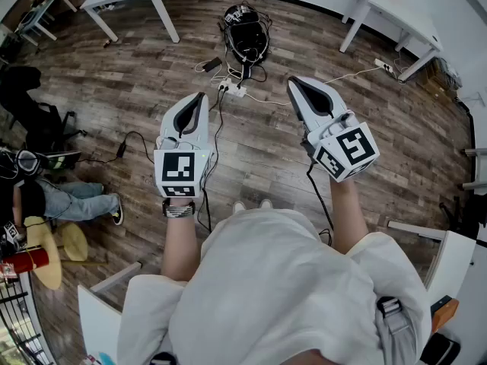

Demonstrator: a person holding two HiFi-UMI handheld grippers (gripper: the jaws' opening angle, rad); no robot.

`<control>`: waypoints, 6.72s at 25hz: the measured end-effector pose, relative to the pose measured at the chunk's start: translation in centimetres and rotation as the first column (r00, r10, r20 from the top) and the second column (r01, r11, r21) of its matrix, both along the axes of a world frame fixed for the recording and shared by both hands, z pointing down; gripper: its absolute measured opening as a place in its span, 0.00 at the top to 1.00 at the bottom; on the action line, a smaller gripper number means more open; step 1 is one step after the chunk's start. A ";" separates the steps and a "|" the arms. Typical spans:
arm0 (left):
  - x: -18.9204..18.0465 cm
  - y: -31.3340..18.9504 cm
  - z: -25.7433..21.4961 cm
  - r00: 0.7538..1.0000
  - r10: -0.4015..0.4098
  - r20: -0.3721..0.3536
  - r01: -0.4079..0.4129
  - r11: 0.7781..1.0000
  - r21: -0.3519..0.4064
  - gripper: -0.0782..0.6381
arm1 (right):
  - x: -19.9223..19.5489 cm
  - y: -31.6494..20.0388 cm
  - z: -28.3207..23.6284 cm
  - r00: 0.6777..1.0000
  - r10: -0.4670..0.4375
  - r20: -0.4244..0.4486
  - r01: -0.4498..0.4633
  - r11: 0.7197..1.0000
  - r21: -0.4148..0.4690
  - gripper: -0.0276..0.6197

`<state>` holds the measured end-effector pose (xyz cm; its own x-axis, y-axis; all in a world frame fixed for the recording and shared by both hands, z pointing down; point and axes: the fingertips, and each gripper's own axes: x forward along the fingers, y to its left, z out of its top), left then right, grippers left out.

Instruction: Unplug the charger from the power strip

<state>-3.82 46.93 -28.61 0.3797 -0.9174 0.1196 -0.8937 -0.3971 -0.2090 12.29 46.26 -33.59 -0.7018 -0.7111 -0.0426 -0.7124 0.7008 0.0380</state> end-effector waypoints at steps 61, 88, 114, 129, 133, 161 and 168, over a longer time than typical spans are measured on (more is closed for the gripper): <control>-7.6 -33.8 7.2 1.000 -0.018 -0.016 0.016 0.995 -0.103 0.88 | -4.7 -34.3 5.3 0.997 0.050 0.052 -0.044 0.993 -0.112 0.95; -6.7 -44.5 16.3 0.998 -0.066 -0.012 0.061 0.970 -0.235 0.88 | -4.4 -48.2 13.2 0.999 0.024 0.023 -0.019 0.978 -0.208 0.95; -11.3 -56.0 38.5 0.989 -0.143 -0.034 0.124 0.936 -0.330 0.87 | -6.7 -60.5 35.5 0.999 0.001 0.037 0.009 0.956 -0.292 0.95; -10.9 -59.0 54.5 0.987 -0.152 -0.056 0.122 0.924 -0.362 0.84 | -6.7 -63.7 52.2 0.999 -0.029 0.014 0.032 0.940 -0.338 0.95; -10.6 -59.7 59.3 0.989 -0.140 -0.055 0.112 0.930 -0.351 0.84 | -6.8 -64.2 57.4 1.000 -0.027 0.013 0.030 0.944 -0.330 0.95; -12.3 -58.3 87.8 0.981 -0.146 -0.127 0.077 0.897 -0.436 0.77 | -8.6 -64.6 88.8 0.999 -0.033 -0.043 0.011 0.900 -0.435 0.95; -10.5 -58.2 93.7 0.983 -0.100 -0.156 0.018 0.889 -0.457 0.74 | -10.0 -63.6 95.4 0.992 -0.072 -0.106 0.017 0.893 -0.450 0.95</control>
<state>-14.35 -11.27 65.07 0.3790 -0.8004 0.4644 -0.9237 -0.3572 0.1382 2.27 -17.38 61.81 -0.7135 -0.6031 0.3566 -0.6898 0.6940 -0.2062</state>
